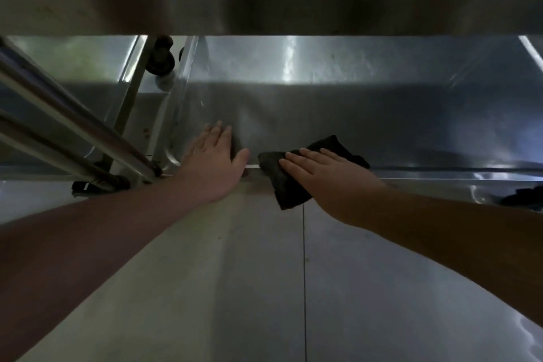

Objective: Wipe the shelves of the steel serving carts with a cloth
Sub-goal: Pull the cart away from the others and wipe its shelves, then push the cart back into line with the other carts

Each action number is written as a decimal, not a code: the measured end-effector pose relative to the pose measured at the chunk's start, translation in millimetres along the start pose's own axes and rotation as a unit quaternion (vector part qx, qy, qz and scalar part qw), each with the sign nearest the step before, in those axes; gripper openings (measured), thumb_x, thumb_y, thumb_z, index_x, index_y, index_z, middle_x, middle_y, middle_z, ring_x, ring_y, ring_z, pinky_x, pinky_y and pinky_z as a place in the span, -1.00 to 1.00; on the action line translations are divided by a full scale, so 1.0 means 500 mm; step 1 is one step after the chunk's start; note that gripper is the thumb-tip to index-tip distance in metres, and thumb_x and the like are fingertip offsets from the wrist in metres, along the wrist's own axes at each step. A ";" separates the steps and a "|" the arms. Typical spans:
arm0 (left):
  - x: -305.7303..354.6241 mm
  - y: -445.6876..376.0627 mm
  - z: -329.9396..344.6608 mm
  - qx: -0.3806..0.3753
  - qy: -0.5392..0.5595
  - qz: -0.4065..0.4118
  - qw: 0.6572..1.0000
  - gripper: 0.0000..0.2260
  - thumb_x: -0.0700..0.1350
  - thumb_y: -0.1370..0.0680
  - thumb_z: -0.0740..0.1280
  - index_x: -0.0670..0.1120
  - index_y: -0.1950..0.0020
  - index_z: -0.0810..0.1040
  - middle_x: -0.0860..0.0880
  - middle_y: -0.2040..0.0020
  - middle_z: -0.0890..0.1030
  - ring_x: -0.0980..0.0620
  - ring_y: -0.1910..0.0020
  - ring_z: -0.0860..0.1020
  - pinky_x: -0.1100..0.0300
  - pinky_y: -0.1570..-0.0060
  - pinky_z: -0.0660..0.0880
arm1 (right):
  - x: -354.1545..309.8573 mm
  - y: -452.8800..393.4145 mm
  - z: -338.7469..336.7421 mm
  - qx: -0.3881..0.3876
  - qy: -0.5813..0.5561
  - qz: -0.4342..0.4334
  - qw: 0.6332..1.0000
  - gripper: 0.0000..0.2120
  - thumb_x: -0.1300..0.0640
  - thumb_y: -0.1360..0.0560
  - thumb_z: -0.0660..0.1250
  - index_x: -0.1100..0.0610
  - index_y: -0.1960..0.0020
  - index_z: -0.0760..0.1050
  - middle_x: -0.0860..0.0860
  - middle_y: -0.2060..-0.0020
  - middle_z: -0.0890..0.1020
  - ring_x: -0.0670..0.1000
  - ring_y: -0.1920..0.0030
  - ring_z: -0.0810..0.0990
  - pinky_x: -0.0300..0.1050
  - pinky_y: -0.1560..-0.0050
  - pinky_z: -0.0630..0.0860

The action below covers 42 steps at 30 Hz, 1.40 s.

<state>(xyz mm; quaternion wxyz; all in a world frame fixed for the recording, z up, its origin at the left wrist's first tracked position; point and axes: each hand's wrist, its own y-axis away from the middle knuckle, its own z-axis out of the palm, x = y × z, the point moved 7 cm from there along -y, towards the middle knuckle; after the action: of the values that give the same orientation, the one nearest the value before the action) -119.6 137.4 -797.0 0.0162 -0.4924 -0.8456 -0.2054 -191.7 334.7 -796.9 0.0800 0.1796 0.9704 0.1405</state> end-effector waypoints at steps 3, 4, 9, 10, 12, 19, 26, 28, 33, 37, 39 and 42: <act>0.068 0.011 0.006 0.012 0.007 0.050 0.999 -0.35 0.25 -0.72 0.03 -0.01 -0.73 -0.02 0.02 -0.74 -0.06 0.05 -0.70 -0.13 -0.04 -0.63 -0.09 | 0.015 0.038 -0.013 -0.024 0.019 0.028 0.999 -0.29 0.22 -0.69 0.18 0.02 -0.70 -0.14 0.01 -0.68 0.03 0.08 -0.66 0.05 0.04 -0.62 0.02; 0.088 0.017 0.010 0.021 0.004 0.063 0.998 -0.35 0.25 -0.71 0.03 -0.01 -0.73 -0.01 0.01 -0.74 -0.05 0.04 -0.70 -0.12 -0.03 -0.63 -0.08 | 0.021 0.052 -0.023 -0.030 0.026 0.040 0.998 -0.31 0.21 -0.70 0.17 0.03 -0.70 -0.12 0.03 -0.68 0.07 0.09 -0.65 0.10 0.03 -0.61 0.06; 0.175 0.101 0.050 -0.001 -0.014 0.112 0.994 -0.31 0.28 -0.68 -0.05 -0.05 -0.73 0.00 -0.03 -0.74 -0.03 -0.01 -0.71 -0.09 0.00 -0.63 -0.10 | 0.046 0.147 -0.059 -0.091 0.006 0.093 0.991 -0.42 0.22 -0.69 0.19 0.07 -0.65 0.09 0.09 -0.56 0.35 0.14 -0.49 0.41 0.11 -0.43 0.45; 0.190 0.128 0.051 -0.008 -0.017 0.126 0.992 -0.29 0.28 -0.66 -0.02 -0.05 -0.73 0.03 -0.04 -0.73 0.01 -0.02 -0.71 -0.07 0.00 -0.63 -0.08 | 0.047 0.170 -0.058 -0.106 -0.004 0.098 0.990 -0.49 0.22 -0.67 0.21 0.07 -0.59 0.18 0.10 -0.44 0.47 0.16 -0.33 0.54 0.12 -0.30 0.56; 0.214 0.186 0.051 -0.045 -0.031 0.154 0.987 -0.29 0.27 -0.65 0.12 -0.05 -0.72 0.08 -0.04 -0.72 0.09 -0.03 -0.70 -0.03 -0.03 -0.62 -0.01 | 0.042 0.226 -0.034 -0.167 -0.028 0.123 0.978 -0.60 0.22 -0.64 0.26 0.06 -0.44 0.30 0.06 -0.11 0.57 0.10 0.02 0.60 0.08 -0.03 0.65; 0.188 0.442 0.028 -0.220 -0.075 0.069 0.970 -0.36 0.27 -0.65 0.17 -0.02 -0.64 0.24 -0.06 -0.65 0.28 -0.06 -0.66 0.15 -0.06 -0.59 0.15 | -0.077 0.440 0.006 -0.366 -0.157 0.227 0.889 -0.38 0.29 -0.57 0.29 0.10 -0.57 0.17 0.10 -0.17 0.56 0.13 -0.05 0.58 0.04 0.00 0.57; 0.183 0.670 -0.182 -0.304 -0.075 0.039 0.949 -0.38 0.26 -0.62 0.20 -0.02 -0.61 0.29 -0.06 -0.54 0.39 -0.07 -0.54 0.32 -0.03 -0.47 0.32 | -0.228 0.563 -0.217 -0.315 -0.263 0.227 0.883 -0.59 0.25 -0.58 0.29 0.07 -0.39 0.33 -0.02 0.14 0.50 0.06 0.12 0.55 -0.05 0.11 0.49; 0.193 0.716 -0.274 -0.318 -0.063 0.031 0.946 -0.39 0.26 -0.62 0.19 -0.01 -0.60 0.30 -0.05 -0.53 0.39 -0.06 -0.54 0.32 -0.04 -0.47 0.32 | -0.261 0.583 -0.311 -0.323 -0.268 0.226 0.879 -0.59 0.24 -0.56 0.27 0.02 -0.37 0.32 0.01 0.07 0.54 0.05 0.10 0.56 0.01 0.06 0.57; 0.187 0.794 -0.516 -0.315 -0.078 0.024 0.946 -0.46 0.22 -0.62 0.19 -0.04 -0.52 0.38 -0.08 -0.43 0.47 -0.10 -0.43 0.41 -0.05 -0.35 0.37 | -0.337 0.583 -0.569 -0.353 -0.238 0.217 0.878 -0.46 0.28 -0.54 0.31 0.06 -0.47 0.30 0.04 -0.06 0.53 0.09 -0.06 0.57 0.09 -0.14 0.58; 0.178 0.834 -0.700 -0.286 -0.055 0.006 0.957 -0.49 0.20 -0.62 0.18 -0.04 -0.48 0.41 -0.08 -0.32 0.51 -0.11 -0.30 0.48 -0.04 -0.24 0.42 | -0.393 0.554 -0.767 -0.299 -0.237 0.230 0.895 -0.46 0.30 -0.56 0.28 0.05 -0.50 0.31 0.03 -0.03 0.54 0.07 0.00 0.56 0.01 -0.04 0.56; 0.179 0.860 -0.780 -0.273 -0.041 -0.003 0.961 -0.49 0.20 -0.62 0.17 -0.04 -0.48 0.41 -0.08 -0.30 0.52 -0.12 -0.28 0.49 -0.04 -0.22 0.44 | -0.426 0.540 -0.864 -0.265 -0.241 0.235 0.903 -0.53 0.29 -0.57 0.26 0.03 -0.45 0.36 0.02 0.01 0.53 0.06 0.02 0.55 -0.01 0.01 0.52; 0.169 0.899 -0.886 -0.252 -0.026 -0.017 0.967 -0.46 0.22 -0.63 0.18 -0.02 -0.53 0.36 -0.08 -0.37 0.50 -0.13 -0.34 0.47 -0.07 -0.29 0.45 | -0.485 0.523 -0.991 -0.211 -0.250 0.224 0.918 -0.59 0.26 -0.57 0.27 -0.03 -0.37 0.40 0.03 -0.02 0.58 0.08 0.03 0.57 0.00 0.00 0.55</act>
<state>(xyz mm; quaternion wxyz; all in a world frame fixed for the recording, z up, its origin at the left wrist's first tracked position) 136.7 239.6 -223.2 -0.1340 -0.4710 -0.7750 -0.3996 15.5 358.4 -222.9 0.3228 0.4006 0.8008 0.3066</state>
